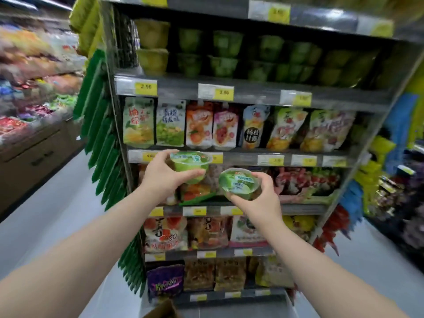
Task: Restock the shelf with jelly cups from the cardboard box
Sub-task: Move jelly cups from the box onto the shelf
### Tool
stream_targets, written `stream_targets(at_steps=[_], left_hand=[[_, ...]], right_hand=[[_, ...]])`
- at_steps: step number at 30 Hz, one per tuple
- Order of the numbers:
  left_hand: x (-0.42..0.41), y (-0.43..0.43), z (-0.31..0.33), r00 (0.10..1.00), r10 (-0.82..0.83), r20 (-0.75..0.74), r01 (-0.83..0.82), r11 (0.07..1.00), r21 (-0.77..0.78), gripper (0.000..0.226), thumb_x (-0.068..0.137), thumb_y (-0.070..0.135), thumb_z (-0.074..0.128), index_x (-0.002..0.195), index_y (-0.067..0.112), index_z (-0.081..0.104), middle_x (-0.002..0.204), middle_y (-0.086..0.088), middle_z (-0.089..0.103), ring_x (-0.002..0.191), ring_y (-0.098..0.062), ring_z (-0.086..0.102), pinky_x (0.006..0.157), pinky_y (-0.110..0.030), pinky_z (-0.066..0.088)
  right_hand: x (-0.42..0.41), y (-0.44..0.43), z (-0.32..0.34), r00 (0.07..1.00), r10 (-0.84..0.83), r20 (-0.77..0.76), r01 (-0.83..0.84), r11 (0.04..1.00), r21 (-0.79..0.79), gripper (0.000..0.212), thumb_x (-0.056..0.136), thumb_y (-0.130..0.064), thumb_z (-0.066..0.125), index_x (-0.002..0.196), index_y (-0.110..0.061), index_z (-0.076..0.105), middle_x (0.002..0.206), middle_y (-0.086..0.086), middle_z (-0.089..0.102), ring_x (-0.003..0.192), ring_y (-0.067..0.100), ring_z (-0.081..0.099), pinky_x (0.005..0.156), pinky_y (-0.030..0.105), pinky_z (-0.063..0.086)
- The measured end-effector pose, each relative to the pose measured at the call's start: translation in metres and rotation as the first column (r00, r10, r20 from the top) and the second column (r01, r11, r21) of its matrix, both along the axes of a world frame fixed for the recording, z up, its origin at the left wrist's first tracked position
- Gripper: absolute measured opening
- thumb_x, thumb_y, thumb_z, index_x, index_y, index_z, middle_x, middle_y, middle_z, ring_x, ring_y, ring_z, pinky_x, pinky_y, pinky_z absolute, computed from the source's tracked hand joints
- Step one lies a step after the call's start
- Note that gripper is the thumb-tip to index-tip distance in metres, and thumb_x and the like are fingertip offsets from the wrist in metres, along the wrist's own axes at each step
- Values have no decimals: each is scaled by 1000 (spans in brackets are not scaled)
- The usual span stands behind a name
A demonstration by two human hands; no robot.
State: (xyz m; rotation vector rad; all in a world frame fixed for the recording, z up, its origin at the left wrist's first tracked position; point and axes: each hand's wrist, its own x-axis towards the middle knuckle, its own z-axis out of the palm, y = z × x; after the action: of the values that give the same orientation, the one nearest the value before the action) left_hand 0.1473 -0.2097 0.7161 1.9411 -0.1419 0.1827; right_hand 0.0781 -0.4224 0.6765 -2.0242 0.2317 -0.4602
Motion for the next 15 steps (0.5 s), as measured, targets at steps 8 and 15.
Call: stream_targets(at_steps=[8, 15], left_hand=[[-23, -114, 55, 990, 4, 142, 9, 996, -85, 83, 57, 45, 86, 128, 20, 52, 116, 6, 54, 106, -10, 51, 86, -20, 39], [1, -178, 95, 977, 0, 214, 6, 1000, -29, 83, 59, 53, 84, 130, 30, 49, 125, 8, 48, 107, -20, 58, 81, -28, 54]], right_hand=[[-23, -113, 67, 984, 7, 178, -1, 999, -35, 68, 69, -35, 84, 122, -37, 42, 109, -20, 51, 100, 4, 53, 71, 11, 42], [4, -179, 111, 962, -18, 273, 35, 998, -58, 91, 70, -39, 83, 145, -24, 33, 135, -11, 44, 119, 4, 40, 95, 20, 32]])
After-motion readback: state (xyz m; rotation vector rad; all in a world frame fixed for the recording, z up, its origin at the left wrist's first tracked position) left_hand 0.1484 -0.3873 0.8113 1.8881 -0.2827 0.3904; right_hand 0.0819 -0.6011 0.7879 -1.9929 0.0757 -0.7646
